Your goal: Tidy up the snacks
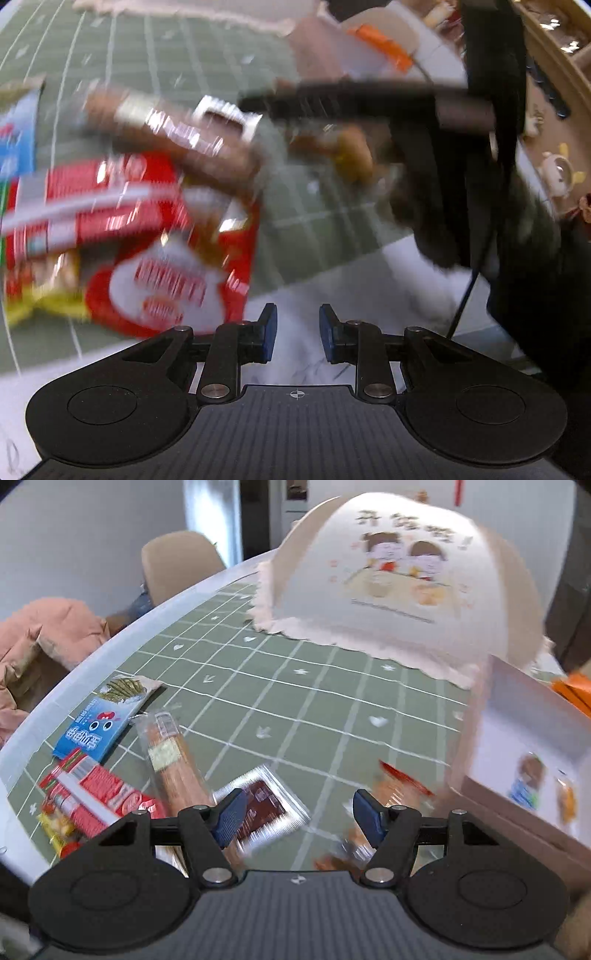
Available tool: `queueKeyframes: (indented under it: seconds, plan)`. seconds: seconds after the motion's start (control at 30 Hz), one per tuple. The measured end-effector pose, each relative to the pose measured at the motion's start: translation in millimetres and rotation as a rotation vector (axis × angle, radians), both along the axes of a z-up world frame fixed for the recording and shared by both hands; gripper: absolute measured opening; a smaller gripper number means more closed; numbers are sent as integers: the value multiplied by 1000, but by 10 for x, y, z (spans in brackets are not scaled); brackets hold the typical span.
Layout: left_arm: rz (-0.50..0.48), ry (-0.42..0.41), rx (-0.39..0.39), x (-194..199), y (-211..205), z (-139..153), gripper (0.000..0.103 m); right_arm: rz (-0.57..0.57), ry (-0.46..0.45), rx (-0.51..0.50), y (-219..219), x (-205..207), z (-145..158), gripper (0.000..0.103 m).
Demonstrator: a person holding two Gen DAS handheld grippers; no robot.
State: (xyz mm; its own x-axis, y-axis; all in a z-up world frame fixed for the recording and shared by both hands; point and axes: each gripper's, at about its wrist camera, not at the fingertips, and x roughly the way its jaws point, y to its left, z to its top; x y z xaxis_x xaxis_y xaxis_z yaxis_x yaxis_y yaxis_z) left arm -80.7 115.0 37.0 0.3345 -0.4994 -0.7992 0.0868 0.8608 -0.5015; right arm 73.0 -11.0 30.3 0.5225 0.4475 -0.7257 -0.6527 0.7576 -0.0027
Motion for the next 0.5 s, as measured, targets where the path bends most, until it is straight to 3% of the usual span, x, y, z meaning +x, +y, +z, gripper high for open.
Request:
queueKeyframes:
  seconds: [0.1, 0.13, 0.2, 0.3, 0.5]
  plan:
    - [39, 18, 32, -18, 30, -79, 25, 24, 45, 5, 257, 161, -105, 61]
    - [50, 12, 42, -25, 51, -78, 23, 29, 56, -2, 318, 183, -148, 47]
    - [74, 2, 62, -34, 117, -60, 23, 40, 105, -33, 383, 198, -241, 37]
    - [151, -33, 95, -1, 313, -13, 17, 43, 131, -13, 255, 93, -231, 36]
    - [321, -66, 114, 91, 686, 46, 17, 20, 172, -15, -243, -247, -288, 35]
